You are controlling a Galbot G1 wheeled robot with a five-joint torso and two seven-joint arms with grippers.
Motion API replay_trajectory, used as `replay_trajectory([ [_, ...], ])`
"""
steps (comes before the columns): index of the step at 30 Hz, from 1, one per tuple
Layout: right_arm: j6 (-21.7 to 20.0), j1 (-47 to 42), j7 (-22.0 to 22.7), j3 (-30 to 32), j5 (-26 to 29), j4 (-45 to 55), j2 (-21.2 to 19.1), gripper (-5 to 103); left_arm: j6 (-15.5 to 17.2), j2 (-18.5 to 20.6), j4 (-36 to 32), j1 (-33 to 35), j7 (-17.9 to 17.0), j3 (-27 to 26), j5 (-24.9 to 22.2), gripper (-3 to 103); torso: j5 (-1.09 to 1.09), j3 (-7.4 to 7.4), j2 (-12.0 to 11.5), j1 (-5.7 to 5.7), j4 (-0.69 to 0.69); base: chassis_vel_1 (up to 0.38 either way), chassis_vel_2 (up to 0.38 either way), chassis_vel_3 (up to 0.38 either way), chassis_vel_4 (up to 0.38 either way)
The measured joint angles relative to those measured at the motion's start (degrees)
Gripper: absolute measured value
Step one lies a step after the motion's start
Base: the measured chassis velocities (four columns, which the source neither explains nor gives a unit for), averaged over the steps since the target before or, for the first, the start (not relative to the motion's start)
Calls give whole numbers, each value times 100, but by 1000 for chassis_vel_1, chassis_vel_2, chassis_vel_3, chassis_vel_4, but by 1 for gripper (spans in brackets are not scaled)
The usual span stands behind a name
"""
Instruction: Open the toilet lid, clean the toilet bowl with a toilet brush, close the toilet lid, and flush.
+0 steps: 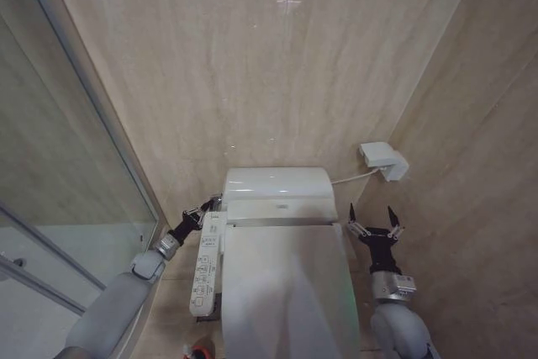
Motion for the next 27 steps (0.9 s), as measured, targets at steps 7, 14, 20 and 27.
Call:
replay_trajectory([
  [7, 1, -2, 1, 5, -1, 0, -1, 100, 30, -161, 192, 58, 44, 52, 133, 0, -23, 7, -5, 6, -21, -13, -11, -6, 2],
  [14, 0, 0, -4, -2, -1, -1, 1, 100, -2, -228, 350, -67, 69, 80, 141, 0, -6, 4, -4, 3, -11, -26, -23, -5, -13],
  [20, 0, 0, -2, 0, 0, 0, 0, 100, -8, -273, 414, -148, 71, 97, 142, 0, -9, 3, -3, 2, -7, 0, 0, 0, 0],
  [27, 0, 0, -1, -1, 0, 0, 0, 100, -10, -282, 419, -166, 70, 102, 143, 0, -8, 3, -2, 2, -7, 0, 0, 0, 0],
])
